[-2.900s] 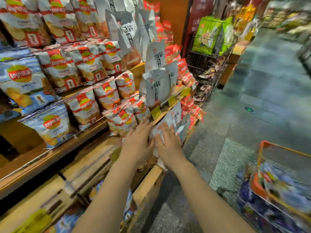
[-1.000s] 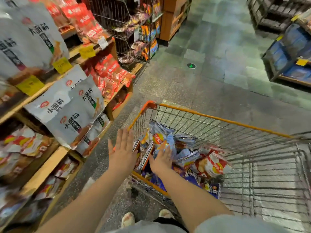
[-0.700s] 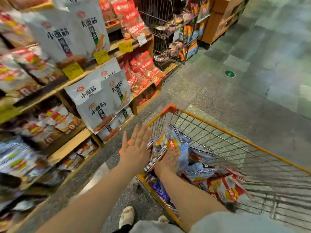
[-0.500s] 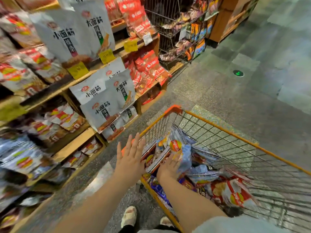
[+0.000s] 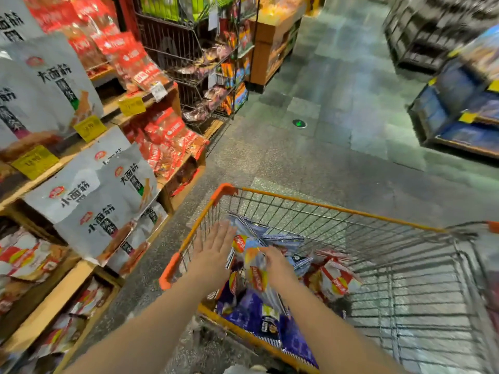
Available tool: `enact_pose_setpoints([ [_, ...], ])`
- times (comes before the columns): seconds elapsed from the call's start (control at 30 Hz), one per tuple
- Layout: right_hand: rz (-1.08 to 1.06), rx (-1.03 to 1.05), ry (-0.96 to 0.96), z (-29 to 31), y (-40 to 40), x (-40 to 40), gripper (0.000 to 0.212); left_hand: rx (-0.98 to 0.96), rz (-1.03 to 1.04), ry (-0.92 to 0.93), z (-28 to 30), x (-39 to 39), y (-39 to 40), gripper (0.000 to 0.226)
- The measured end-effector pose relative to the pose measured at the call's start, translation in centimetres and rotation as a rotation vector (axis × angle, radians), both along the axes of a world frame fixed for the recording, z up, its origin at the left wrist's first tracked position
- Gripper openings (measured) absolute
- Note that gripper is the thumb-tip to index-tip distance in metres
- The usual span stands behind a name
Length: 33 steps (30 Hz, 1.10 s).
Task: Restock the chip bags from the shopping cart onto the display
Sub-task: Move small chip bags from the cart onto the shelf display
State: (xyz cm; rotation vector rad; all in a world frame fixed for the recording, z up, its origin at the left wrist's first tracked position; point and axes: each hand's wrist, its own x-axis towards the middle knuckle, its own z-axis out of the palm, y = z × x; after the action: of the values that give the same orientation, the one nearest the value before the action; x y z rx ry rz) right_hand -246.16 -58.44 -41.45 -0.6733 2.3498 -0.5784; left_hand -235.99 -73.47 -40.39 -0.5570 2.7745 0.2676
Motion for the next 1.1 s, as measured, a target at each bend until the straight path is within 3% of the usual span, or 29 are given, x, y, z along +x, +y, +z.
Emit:
enact_pose_setpoints([
  [0.07,0.053,-0.003,0.02,2.3,0.6,-1.1,0.043,0.004,-0.133,0.053,-0.2,-0.7,-0.6,0.104],
  [0.13,0.067,-0.002,0.04,4.7,1.0,-1.6,0.044,-0.021,-0.246,-0.02,0.0,-1.4,-1.6,0.117],
  [0.23,0.117,-0.051,0.204,8.9,1.4,-1.6,0.044,-0.032,-0.359,-0.043,1.3,-2.4,-2.4,0.132],
  [0.4,0.195,-0.223,0.412,15.6,1.0,-0.8,0.035,0.089,-0.514,0.168,3.1,-3.3,-2.8,0.132],
  [0.6,0.241,-0.214,0.644,18.5,0.3,-1.1,0.047,0.258,-0.437,0.468,4.3,-3.7,-3.4,0.112],
  [0.73,0.284,-0.204,0.711,20.0,-1.0,-1.0,0.034,0.456,-0.364,0.528,4.5,-3.0,-4.3,0.114],
  [0.93,0.355,-0.176,0.609,21.8,-3.5,0.1,0.034,0.489,-0.279,0.538,5.4,-0.4,-4.4,0.121],
  [1.1,0.349,-0.237,0.51,24.0,-6.7,0.7,0.038,0.807,-0.142,0.648,5.0,1.9,-4.2,0.117],
])
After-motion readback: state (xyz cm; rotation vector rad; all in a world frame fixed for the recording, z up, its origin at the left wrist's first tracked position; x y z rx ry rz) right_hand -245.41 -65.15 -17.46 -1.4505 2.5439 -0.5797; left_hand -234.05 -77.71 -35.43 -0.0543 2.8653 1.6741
